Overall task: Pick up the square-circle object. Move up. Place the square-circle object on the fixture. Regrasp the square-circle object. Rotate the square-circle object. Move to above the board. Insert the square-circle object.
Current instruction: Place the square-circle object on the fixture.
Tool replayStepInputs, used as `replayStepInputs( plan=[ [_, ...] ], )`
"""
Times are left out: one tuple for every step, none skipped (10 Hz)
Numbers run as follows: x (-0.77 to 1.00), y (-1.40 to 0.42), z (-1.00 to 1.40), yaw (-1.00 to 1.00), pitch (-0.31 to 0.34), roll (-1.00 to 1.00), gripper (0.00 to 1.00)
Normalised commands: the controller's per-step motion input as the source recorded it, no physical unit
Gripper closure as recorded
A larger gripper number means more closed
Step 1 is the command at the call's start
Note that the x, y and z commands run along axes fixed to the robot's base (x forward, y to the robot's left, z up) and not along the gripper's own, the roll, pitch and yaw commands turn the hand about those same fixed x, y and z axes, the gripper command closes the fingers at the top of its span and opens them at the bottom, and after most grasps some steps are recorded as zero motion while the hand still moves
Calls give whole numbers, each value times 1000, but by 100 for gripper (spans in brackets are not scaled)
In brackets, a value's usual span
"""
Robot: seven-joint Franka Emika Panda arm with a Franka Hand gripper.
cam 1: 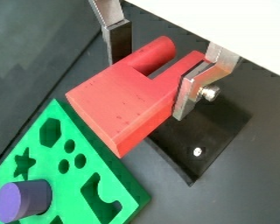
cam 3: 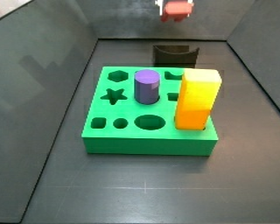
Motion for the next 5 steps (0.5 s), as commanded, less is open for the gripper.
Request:
replayStepInputs(
  plan=[
    [138, 86, -1000, -154, 41, -1000, 100],
    [147, 94, -1000, -162, 44, -1000, 100],
    [157, 100, -1000, -155, 38, -871, 100],
    [169, 109, -1000, -134, 32, -653, 100],
    [185, 118, -1000, -119, 29, -441, 100]
  ],
)
